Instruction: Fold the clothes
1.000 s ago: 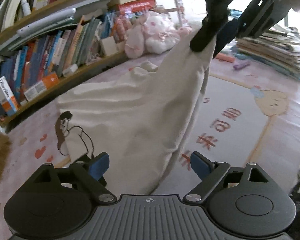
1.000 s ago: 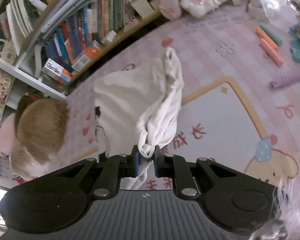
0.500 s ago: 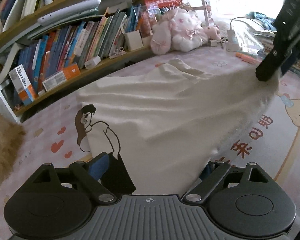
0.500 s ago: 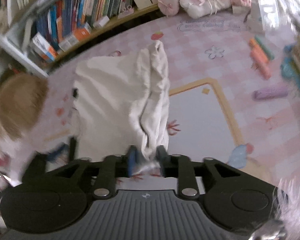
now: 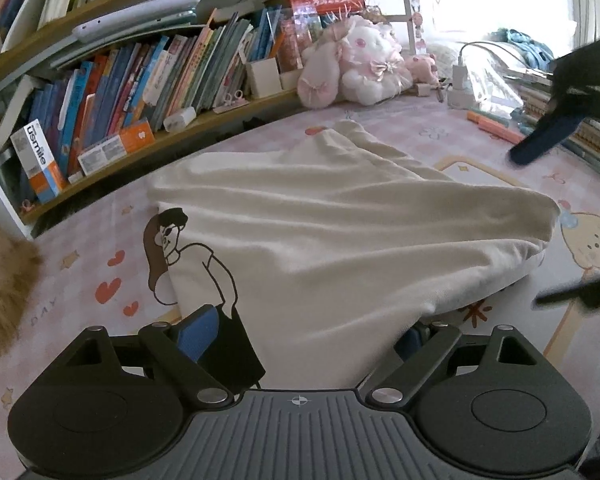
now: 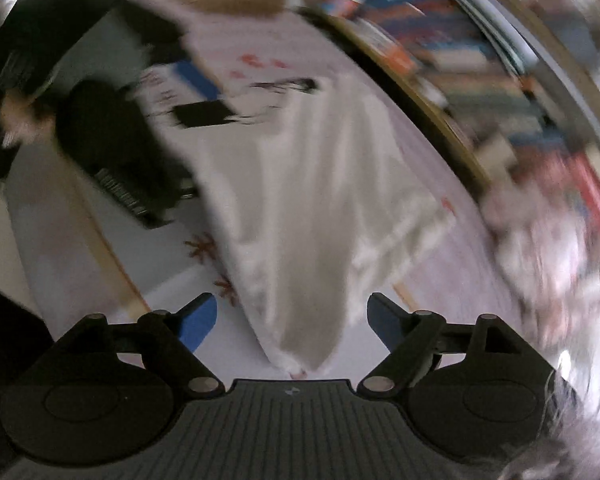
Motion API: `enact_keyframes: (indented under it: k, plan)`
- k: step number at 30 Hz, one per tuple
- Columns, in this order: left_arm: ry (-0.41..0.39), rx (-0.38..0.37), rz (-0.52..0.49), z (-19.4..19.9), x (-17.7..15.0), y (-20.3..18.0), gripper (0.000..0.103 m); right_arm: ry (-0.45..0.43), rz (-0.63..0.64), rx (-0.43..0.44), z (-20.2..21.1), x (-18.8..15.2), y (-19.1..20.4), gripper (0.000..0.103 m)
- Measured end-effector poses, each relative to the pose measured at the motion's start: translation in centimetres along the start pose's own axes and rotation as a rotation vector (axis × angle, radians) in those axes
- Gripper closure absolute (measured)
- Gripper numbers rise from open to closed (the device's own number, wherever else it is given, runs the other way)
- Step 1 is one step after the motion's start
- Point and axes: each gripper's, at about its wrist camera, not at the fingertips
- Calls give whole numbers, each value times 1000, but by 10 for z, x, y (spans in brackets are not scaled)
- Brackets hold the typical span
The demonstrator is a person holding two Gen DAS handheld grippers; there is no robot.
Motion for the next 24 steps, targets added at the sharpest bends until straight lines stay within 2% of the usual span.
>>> enact_keyframes:
  k: [4,7,9,10,11,13,15,17,20,24]
  plan:
    - [10,-14,11,0,2,2,12,-32,158,-135,-19,4,25,22]
    - [11,-17,0,0,0,3,12,-30,225,-235,-31,4,30,31]
    - [7,-14,-18,1,-2,1,13,-10,260,-286,-35,5,26,74]
    - [3,-16,-34,2,-3,-1,13,-6,270,-286,-33,5,22,81]
    - [1,-17,-56,3,-5,-3,13,-8,267,-279,-29,6,17,91]
    - [2,13,-129,5,-10,-11,14,-18,237,-262,-20,12,7,93]
    - [3,55,-206,6,-16,-19,24,-32,203,-240,-12,19,-4,93]
    - [8,101,-282,7,-22,-27,47,-38,174,-228,-5,24,-12,93]
    - [18,178,-360,6,-32,-30,66,-41,155,-220,-2,29,-22,93]
    - [-3,234,-393,8,-36,-25,73,-40,167,-210,-2,22,-23,93]
Point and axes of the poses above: each gripper's, at about its wrist camera, not at the fingertips, and z roughly against the way its jaws point, y to its left, x to its top, and after that the axes turned 14 degrees about y, right-handed
